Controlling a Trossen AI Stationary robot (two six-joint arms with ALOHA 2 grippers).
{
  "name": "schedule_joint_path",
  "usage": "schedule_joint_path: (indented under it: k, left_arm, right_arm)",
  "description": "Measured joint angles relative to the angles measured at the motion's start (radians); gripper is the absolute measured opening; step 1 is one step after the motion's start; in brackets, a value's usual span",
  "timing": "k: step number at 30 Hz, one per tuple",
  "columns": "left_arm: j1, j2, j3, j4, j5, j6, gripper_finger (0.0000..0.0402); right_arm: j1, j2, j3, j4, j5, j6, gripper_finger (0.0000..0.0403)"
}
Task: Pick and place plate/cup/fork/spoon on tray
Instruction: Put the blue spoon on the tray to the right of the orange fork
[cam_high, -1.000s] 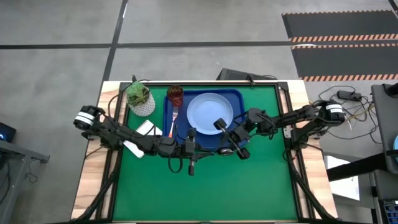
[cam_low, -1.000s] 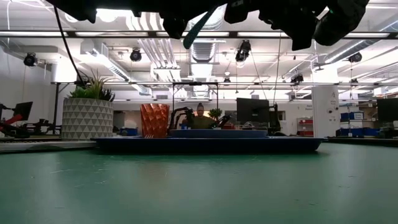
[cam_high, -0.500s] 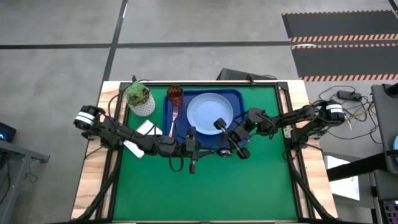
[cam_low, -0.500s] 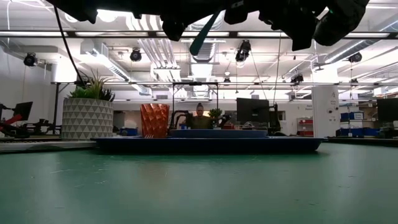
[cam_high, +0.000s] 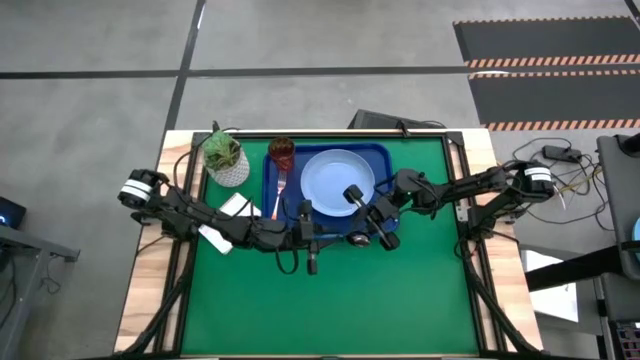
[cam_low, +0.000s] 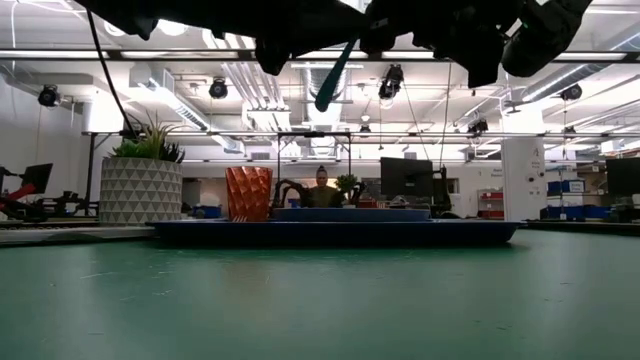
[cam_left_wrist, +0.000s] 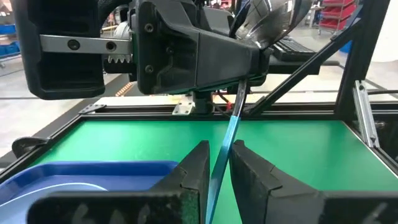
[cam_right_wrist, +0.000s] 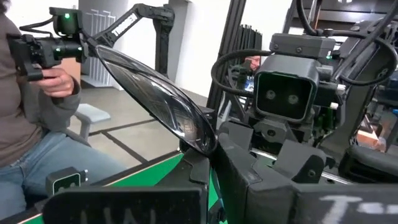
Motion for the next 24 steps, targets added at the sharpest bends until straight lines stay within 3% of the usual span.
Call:
schedule_joint_path:
  k: [4, 11, 17, 20, 24]
  left_arm:
    - [0.002, 0.000, 0.000, 0.001, -0.001, -0.001, 0.0057]
    - [0.005, -0.001, -0.002, -0.005, -0.023, -0.023, 0.0135]
    - [0.005, -0.032, -0.004, -0.147, -0.092, -0.027, 0.0181]
    - [0.005, -0.050, -0.005, -0.205, -0.190, -0.028, 0.0189]
    - [0.005, -0.057, -0.005, -0.230, -0.306, -0.027, 0.0190]
  right_arm:
    - [-0.003, 0.000, 0.000, -0.001, -0.002, 0.001, 0.0008]
    - [-0.006, 0.000, 0.000, -0.003, -0.002, 0.007, 0.0008]
    - [-0.048, -0.014, 0.000, -0.064, 0.041, 0.048, 0.0008]
    - [-0.076, -0.039, -0.001, -0.158, 0.140, 0.043, 0.0008]
    - [-0.104, -0.080, -0.001, -0.291, 0.436, 0.040, 0.0008]
